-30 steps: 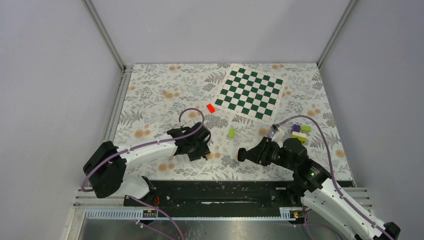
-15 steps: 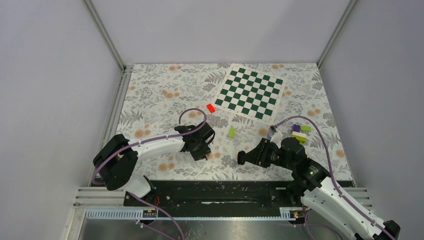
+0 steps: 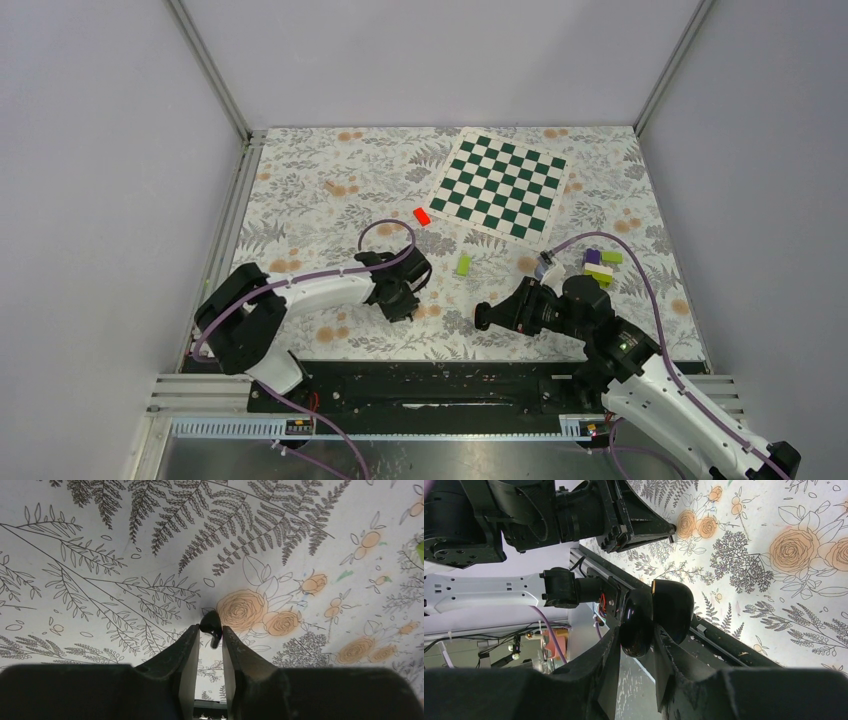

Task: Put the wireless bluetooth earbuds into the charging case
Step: Pick up the earbud from the center of the board, then place the earbud in the charging case.

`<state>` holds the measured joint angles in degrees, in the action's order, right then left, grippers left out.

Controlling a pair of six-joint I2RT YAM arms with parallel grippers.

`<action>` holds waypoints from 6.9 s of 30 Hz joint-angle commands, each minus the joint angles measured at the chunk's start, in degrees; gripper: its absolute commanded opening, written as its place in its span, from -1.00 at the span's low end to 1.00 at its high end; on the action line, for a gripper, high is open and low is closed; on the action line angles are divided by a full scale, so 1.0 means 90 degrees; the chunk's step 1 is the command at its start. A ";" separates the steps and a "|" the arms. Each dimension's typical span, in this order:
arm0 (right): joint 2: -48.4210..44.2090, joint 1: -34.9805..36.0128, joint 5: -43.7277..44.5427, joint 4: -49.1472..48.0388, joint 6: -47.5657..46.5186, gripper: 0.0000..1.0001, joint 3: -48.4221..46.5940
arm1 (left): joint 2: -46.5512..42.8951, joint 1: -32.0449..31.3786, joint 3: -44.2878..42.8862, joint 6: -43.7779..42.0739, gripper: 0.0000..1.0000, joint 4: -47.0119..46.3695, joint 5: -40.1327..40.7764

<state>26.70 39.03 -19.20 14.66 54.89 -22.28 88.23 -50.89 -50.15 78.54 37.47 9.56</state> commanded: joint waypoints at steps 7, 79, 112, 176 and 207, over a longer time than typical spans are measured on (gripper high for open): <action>0.0149 -0.0021 -0.0153 -0.0215 -0.0045 -1.00 -0.0222 | 0.0148 -0.0016 -0.0268 -0.0074 -0.84 -0.0026 0.0086; 0.2021 -0.0021 0.1312 -0.5635 0.1537 -1.00 0.0999 | -0.1729 -0.0752 -0.1786 0.0444 -1.00 0.0347 0.0625; 0.2738 -0.0035 -0.0664 -0.7698 0.1522 -1.00 0.0984 | -0.3766 -0.0786 0.0339 -0.3031 -1.00 -0.3590 0.0095; 0.3200 -0.0264 -0.1090 -0.5857 0.3998 -1.00 0.0884 | -0.4598 -0.0830 0.1946 -0.5582 -1.00 -0.5788 -0.1092; 0.3553 -0.0271 -0.0746 -0.7499 0.4861 -1.00 0.0891 | -0.4051 -0.1064 0.1935 -0.5463 -1.00 -0.5834 -0.0661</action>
<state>58.76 36.95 -26.48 -48.69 97.71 -12.38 51.68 -60.14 -32.29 30.02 -10.92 3.44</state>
